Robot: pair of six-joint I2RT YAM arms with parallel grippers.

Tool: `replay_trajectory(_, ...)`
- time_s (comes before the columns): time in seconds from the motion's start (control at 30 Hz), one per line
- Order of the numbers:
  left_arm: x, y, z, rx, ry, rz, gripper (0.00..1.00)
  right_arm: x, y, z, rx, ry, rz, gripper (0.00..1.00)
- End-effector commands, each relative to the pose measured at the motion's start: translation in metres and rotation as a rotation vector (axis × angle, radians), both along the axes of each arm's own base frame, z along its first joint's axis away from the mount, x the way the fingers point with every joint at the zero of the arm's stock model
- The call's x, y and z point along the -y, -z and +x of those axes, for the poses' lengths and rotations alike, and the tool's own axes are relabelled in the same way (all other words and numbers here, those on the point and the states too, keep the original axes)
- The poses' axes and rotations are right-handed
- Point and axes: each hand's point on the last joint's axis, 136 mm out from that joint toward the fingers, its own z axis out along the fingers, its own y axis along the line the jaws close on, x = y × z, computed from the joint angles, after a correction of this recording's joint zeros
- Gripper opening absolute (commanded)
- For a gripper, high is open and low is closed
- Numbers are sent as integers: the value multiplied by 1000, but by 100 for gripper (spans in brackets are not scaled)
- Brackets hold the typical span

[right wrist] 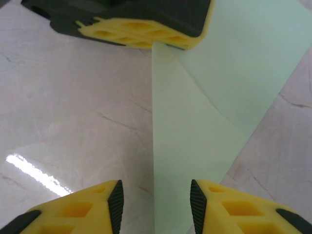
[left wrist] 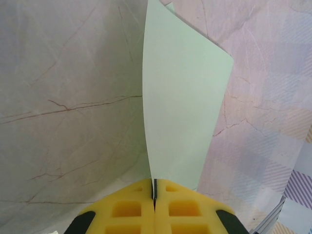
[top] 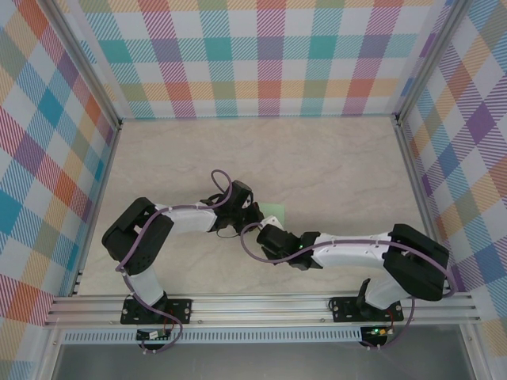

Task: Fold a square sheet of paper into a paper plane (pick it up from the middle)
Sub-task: Fold the wing for the fifth time at the center of the table.

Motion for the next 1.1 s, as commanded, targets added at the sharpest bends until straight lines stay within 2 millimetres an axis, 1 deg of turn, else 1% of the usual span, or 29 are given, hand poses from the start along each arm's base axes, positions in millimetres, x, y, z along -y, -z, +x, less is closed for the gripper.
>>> replay_trajectory(0.0,5,-13,2,17,2,-15,0,6,-3,10,61,32,-85,39)
replay_trajectory(0.13,7,-14,2,17,7,-18,0,4,2,10,56,23,-112,38)
replay_trajectory(0.43,7,-17,2,19,8,-21,0,-13,5,7,56,-27,-112,41)
replay_trajectory(0.53,7,-17,1,18,11,-21,0,-15,5,7,57,-26,-109,42)
replay_trajectory(0.67,7,-16,0,15,12,-19,0,-13,11,8,52,-19,-133,41)
replay_trajectory(0.77,7,-17,1,17,12,-21,0,-11,16,8,49,-8,-149,38)
replay_trajectory(0.83,7,-17,1,17,12,-20,0,-9,17,9,53,0,-153,33)
replay_trajectory(0.97,7,-17,0,16,16,-17,0,-11,13,10,62,12,-132,32)
replay_trajectory(1.07,6,-17,0,15,14,-14,0,-10,10,12,75,22,-130,27)
